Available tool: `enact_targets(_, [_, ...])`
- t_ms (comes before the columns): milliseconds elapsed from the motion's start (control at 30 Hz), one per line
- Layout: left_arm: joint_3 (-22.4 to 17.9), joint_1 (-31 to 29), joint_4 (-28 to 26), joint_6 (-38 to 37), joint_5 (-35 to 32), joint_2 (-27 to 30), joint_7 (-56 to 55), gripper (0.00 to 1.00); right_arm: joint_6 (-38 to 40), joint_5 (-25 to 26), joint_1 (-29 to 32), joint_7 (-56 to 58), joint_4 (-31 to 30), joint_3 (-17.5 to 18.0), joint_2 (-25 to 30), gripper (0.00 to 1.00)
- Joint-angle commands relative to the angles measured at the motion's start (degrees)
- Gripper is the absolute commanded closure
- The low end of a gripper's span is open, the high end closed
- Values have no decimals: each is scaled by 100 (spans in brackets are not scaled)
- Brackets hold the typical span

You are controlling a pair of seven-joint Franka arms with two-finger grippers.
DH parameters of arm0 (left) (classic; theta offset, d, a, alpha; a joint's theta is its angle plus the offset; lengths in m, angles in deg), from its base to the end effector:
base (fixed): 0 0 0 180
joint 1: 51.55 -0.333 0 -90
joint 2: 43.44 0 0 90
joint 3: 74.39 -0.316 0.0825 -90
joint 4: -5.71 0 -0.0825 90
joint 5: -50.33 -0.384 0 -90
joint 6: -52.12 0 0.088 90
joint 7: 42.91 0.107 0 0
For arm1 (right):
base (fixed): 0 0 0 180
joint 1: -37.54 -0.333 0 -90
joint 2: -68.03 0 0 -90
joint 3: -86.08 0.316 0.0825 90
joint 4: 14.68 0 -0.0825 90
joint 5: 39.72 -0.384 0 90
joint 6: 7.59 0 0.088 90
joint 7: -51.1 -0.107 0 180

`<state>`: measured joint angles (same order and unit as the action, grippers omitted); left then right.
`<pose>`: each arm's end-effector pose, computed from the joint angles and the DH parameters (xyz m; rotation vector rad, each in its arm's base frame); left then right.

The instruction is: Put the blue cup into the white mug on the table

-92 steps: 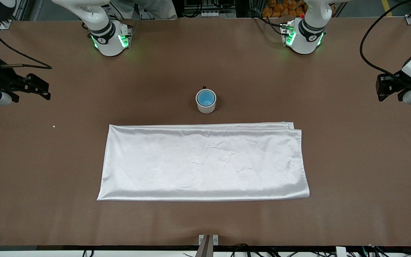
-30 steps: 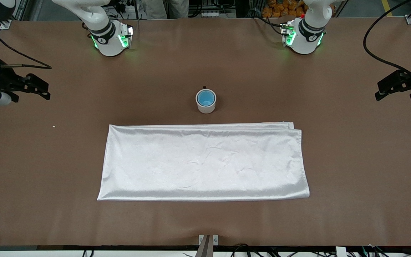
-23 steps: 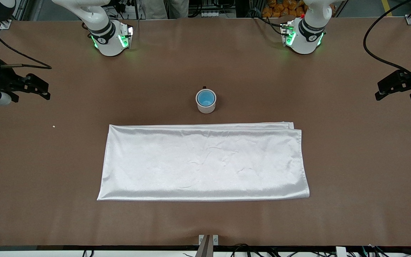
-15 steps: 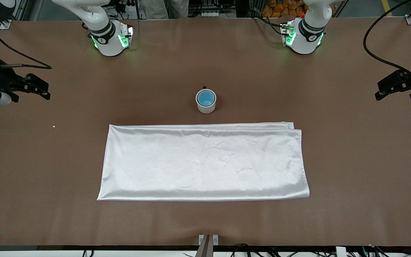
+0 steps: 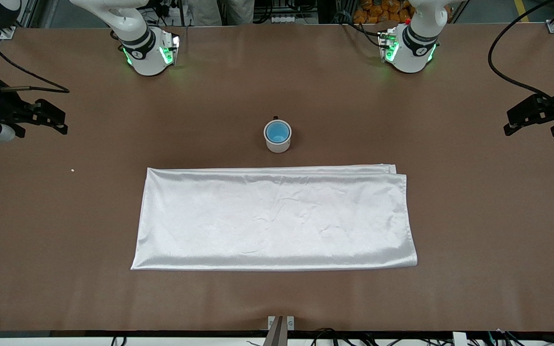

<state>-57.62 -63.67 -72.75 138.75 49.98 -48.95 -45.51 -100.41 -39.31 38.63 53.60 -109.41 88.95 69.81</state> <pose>0.5761 -0.0363 0.6614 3.1155 -0.0519 0.0764 0.5479 0.0167 0.6068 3.1307 0.1175 -0.0037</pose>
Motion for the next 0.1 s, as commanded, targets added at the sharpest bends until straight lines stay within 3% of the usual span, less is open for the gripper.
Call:
enact_targets(0, [28, -62, -29, 82, 123, 32, 14, 0, 53, 73, 32, 48, 25, 12, 15, 0])
enact_targets(67, [28, -62, -29, 91, 123, 32, 14, 0, 53, 73, 32, 48, 25, 12, 15, 0])
